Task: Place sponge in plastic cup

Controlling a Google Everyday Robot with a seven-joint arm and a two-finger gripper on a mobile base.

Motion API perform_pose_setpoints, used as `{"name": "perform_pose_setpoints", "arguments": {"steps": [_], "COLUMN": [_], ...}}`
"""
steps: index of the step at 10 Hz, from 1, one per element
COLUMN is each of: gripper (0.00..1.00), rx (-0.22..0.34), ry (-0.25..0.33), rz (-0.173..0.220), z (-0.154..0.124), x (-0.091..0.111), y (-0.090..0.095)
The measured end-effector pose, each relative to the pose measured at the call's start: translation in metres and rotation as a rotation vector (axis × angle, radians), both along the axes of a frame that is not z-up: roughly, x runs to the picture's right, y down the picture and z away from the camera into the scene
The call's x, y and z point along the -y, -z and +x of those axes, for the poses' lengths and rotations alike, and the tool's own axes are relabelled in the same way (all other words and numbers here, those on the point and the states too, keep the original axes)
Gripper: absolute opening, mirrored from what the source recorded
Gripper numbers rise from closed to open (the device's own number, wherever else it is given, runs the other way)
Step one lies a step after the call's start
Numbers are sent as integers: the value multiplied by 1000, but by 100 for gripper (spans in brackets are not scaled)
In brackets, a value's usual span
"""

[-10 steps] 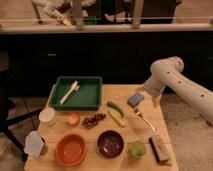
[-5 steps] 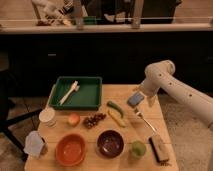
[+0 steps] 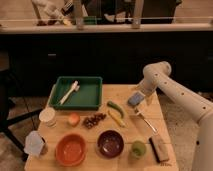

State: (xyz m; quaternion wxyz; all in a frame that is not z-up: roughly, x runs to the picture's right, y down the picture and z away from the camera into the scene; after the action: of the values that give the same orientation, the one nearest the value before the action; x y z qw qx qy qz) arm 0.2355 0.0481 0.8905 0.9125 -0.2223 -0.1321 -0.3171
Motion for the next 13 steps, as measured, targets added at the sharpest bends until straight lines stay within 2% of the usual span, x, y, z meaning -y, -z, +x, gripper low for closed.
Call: {"name": "perform_pose_setpoints", "arguments": {"steps": [2, 8, 11, 13], "gripper": [80, 80, 80, 80], "rx": [11, 12, 23, 16], "ry": [6, 10, 36, 39], "rz": [-7, -9, -27, -30], "z": [1, 2, -12, -11], "x": [6, 6, 1, -1], "y": [-7, -8, -34, -43]}}
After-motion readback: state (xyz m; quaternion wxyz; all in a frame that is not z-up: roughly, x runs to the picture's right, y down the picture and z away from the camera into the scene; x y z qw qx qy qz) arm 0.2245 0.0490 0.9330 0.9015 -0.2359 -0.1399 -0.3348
